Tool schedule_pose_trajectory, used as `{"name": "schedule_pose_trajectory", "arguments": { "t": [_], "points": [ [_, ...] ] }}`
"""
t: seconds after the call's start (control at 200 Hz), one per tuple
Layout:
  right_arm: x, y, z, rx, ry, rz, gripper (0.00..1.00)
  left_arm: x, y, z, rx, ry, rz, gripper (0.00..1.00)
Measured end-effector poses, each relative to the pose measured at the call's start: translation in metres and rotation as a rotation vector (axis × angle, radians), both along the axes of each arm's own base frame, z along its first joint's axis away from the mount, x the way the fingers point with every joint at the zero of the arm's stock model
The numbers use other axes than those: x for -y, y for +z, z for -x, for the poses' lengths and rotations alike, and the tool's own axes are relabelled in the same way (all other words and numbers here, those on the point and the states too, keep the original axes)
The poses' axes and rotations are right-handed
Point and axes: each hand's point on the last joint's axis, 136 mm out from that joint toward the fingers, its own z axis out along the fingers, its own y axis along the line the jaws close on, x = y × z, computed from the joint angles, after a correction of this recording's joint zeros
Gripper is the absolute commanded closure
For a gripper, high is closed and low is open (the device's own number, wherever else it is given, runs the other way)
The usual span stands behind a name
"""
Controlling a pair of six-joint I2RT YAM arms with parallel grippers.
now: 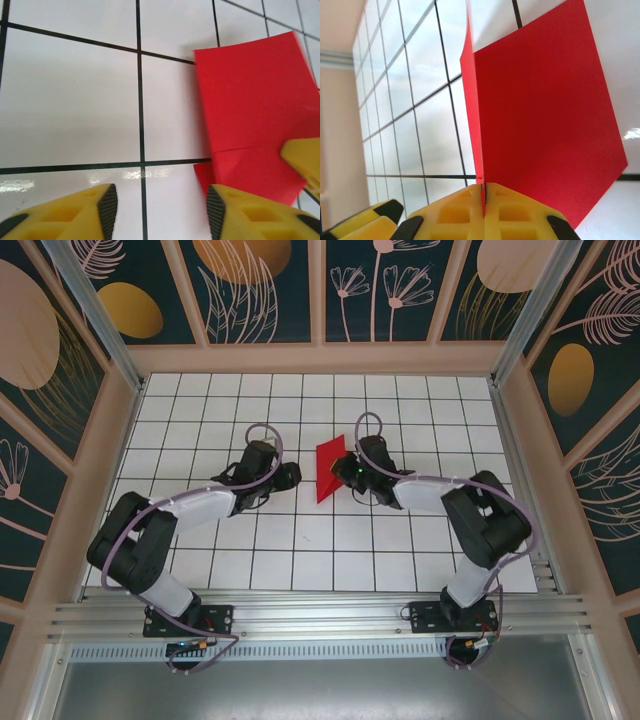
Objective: Fold a paper plane with a square sheet of paper (pick it up from the middle)
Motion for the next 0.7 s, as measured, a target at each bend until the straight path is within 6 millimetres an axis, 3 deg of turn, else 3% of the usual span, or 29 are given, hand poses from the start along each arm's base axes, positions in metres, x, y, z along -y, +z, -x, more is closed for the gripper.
{"name": "schedule_pose_trajectory", "arguments": {
  "t": [0.125, 0.395, 0.701],
  "points": [
    [0.009, 0.008, 0.009, 0.001, -0.069, 0.012, 1.0, 0.004, 0.01, 0.006, 0.055, -0.052, 0.034, 0.29],
    [0.007, -0.013, 0.023, -0.124, -0.173, 0.04, 1.0, 0.021, 0.022, 0.041, 0.21, -0.233, 0.093, 0.21],
    [-0.003, -0.032, 0.021, -0.247, -0.242, 0.006, 1.0, 0.056, 0.029, 0.06, 0.394, -0.43, 0.047, 0.34]
  ]
}}
